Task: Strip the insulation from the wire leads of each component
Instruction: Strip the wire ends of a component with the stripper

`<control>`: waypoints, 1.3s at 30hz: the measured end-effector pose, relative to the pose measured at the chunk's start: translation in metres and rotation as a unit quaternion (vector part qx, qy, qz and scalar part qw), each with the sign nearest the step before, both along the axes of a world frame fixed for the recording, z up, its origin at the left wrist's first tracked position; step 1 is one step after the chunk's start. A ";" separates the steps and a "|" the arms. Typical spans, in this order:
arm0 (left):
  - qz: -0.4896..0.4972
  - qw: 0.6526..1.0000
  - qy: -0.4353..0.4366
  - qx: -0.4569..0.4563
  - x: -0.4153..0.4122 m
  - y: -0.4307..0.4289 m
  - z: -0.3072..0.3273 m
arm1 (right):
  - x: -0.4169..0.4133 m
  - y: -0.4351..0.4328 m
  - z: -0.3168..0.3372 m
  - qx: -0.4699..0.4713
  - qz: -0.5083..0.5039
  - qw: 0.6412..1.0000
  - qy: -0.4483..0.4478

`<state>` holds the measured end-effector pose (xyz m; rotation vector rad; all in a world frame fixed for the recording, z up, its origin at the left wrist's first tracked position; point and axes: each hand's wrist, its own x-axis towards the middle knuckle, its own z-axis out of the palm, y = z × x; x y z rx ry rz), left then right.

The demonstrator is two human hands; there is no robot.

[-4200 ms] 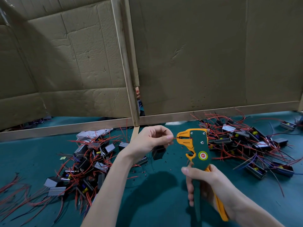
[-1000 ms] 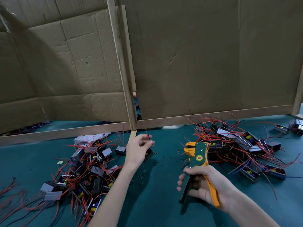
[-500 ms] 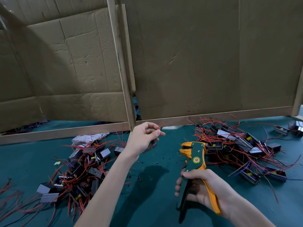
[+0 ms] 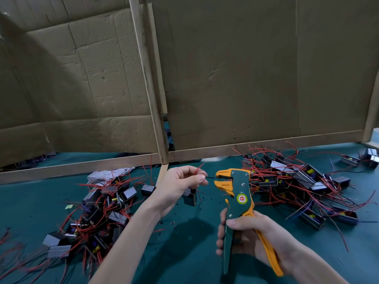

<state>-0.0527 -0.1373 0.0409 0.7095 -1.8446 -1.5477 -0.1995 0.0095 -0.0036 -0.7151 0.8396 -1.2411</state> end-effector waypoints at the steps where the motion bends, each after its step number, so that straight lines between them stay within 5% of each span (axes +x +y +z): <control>1: -0.005 1.000 0.000 0.010 -0.001 0.001 -0.001 | 0.000 0.000 0.000 -0.003 0.003 1.000 0.002; 31: -0.056 0.997 -0.017 0.051 0.001 0.004 -0.003 | -0.006 0.000 -0.002 -0.046 0.039 0.995 0.085; 39: -0.080 0.996 -0.005 0.046 0.003 0.005 0.001 | 0.005 0.003 -0.002 -0.009 -0.029 0.992 0.123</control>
